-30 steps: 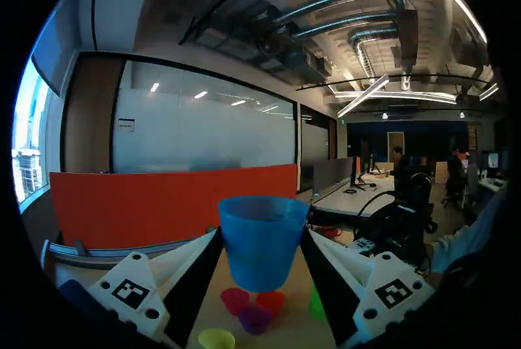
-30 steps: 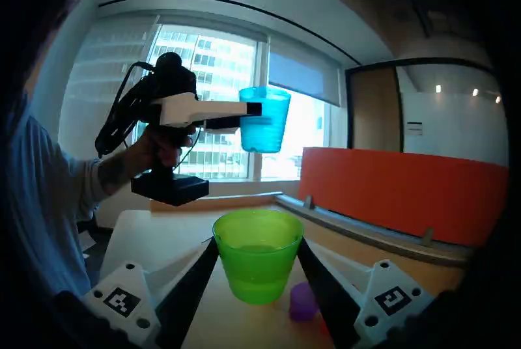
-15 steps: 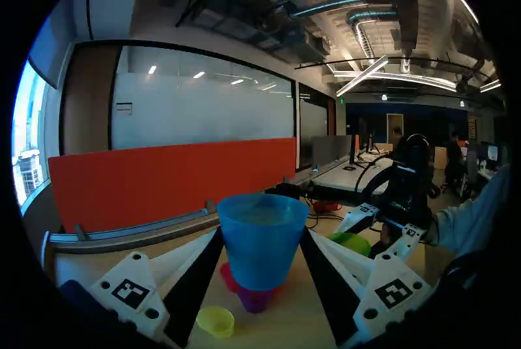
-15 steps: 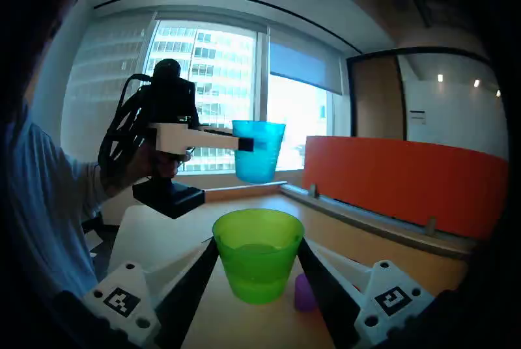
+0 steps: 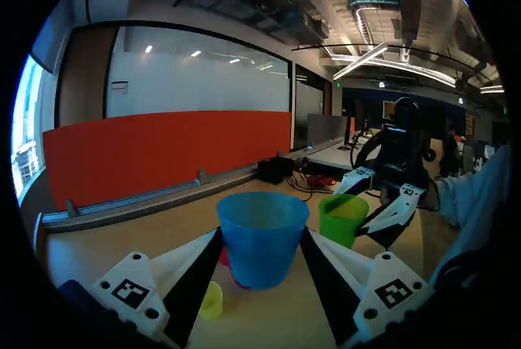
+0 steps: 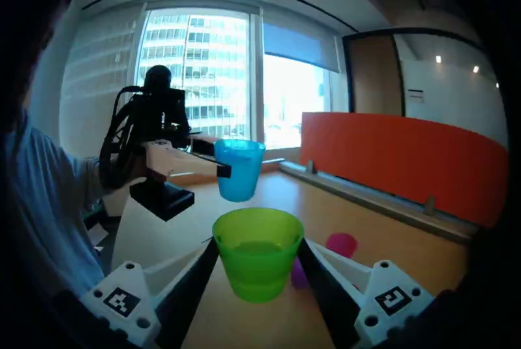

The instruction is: Pour water

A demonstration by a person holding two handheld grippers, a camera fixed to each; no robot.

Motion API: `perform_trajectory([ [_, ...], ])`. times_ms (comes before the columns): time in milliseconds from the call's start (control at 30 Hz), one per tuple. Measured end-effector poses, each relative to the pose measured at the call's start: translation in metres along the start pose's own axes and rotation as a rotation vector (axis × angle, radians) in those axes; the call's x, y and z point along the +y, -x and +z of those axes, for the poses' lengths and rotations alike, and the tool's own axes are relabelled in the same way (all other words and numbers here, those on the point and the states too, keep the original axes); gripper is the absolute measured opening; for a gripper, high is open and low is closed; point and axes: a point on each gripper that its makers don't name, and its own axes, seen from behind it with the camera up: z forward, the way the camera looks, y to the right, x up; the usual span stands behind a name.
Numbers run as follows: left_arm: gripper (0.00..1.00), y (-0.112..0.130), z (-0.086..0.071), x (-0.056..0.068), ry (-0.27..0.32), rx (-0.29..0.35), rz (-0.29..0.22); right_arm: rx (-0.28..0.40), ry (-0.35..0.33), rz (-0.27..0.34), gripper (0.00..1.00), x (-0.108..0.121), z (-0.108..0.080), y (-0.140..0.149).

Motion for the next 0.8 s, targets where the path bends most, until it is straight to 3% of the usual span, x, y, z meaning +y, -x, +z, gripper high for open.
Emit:
perform_trajectory([
  [467, 0.83, 0.061, 0.008, 0.014, 0.05, -0.102, 0.014, -0.122, -0.011, 0.001, 0.89, 0.009, -0.01, 0.037],
  [800, 0.84, 0.105, 0.017, 0.034, 0.097, -0.188, 0.038, -0.196, -0.02, -0.003, 0.89, 0.013, -0.012, 0.061],
])
